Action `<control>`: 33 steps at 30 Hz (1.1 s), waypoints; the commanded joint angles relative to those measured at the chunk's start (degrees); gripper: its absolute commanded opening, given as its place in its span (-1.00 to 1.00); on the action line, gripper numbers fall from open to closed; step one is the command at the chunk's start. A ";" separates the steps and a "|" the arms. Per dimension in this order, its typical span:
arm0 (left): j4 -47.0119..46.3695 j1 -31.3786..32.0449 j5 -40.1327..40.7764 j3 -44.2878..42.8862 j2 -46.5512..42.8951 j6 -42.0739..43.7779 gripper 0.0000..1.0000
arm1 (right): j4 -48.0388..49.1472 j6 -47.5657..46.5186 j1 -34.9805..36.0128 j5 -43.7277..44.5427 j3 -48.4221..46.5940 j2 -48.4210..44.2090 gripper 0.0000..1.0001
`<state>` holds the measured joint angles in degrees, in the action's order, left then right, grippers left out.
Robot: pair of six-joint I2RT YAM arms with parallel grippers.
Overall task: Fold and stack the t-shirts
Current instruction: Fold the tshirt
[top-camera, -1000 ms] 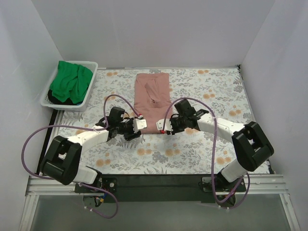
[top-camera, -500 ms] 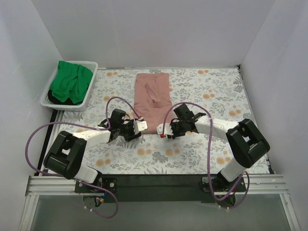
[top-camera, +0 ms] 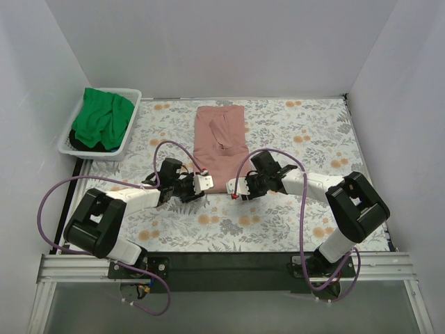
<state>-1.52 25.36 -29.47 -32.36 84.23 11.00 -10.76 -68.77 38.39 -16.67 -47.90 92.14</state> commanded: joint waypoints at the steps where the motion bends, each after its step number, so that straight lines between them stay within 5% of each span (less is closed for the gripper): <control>1: 1.87 0.39 1.17 0.63 0.76 1.30 -0.28 | -0.05 -0.04 0.28 0.67 0.62 -0.82 -0.11; 8: 2.05 0.30 1.00 -0.16 1.29 1.21 -0.49 | -1.27 -0.22 0.28 0.32 0.00 1.55 -0.28; 15: 3.80 0.30 0.38 -0.69 1.03 1.04 -0.99 | -2.50 1.09 0.10 1.11 -1.49 4.19 -0.97; 33: 33.24 0.21 -8.05 -13.87 -16.35 0.26 -1.00 | -28.41 10.59 -0.69 -4.69 -17.05 -9.07 -0.97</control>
<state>22.20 25.52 -33.28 -43.88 72.25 11.35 -30.65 -60.45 37.74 -18.59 -62.54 86.11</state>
